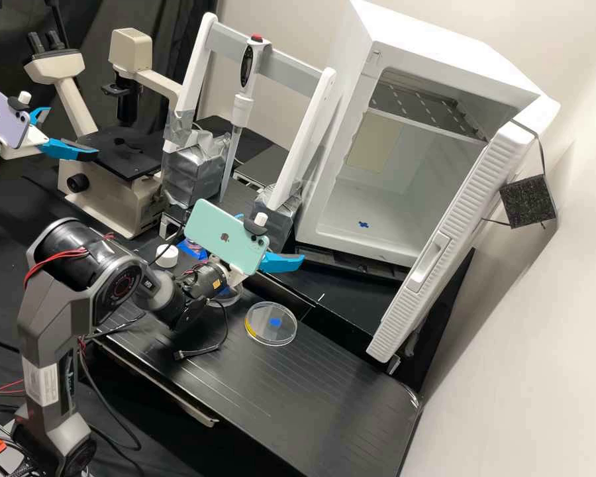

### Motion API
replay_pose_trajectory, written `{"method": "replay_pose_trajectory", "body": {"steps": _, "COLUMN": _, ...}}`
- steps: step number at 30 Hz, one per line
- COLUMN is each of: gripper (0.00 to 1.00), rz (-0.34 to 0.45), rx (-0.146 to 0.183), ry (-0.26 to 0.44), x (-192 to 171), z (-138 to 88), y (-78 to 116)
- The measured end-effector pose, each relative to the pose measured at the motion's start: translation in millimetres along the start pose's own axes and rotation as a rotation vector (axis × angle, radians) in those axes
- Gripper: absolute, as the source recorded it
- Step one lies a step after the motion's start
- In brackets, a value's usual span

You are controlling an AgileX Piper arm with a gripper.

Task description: Use the pipette

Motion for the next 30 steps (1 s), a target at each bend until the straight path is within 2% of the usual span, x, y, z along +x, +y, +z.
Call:
{"method": "replay_pose_trajectory", "body": {"steps": 12, "gripper": 1.00, "rz": 0.009, "rx": 0.000, "ry": 0.009, "x": -8, "z": -3, "y": 3.2}}
{"method": "replay_pose_trajectory", "body": {"steps": 16, "gripper": 1.00, "rz": 0.052, "rx": 0.000, "ry": 0.060, "x": -25, "z": -17, "y": 16.9}}
{"method": "replay_pose_trajectory", "body": {"steps": 21, "gripper": 1.00, "rz": 0.087, "rx": 0.009, "ry": 0.180, "x": -42, "z": -49, "y": 27.1}}
{"method": "replay_pose_trajectory", "body": {"steps": 23, "gripper": 1.00, "rz": 0.086, "rx": 0.000, "ry": 0.234, "x": -45, "z": -64, "y": 27.7}}
{"method": "replay_pose_trajectory", "body": {"steps": 24, "gripper": 1.00, "rz": 0.082, "rx": -0.013, "ry": 0.268, "x": -45, "z": -76, "y": 28.6}}
{"method": "replay_pose_trajectory", "body": {"steps": 30, "gripper": 1.00, "rz": 0.055, "rx": -0.066, "ry": 0.343, "x": -37, "z": -117, "y": 29.8}}
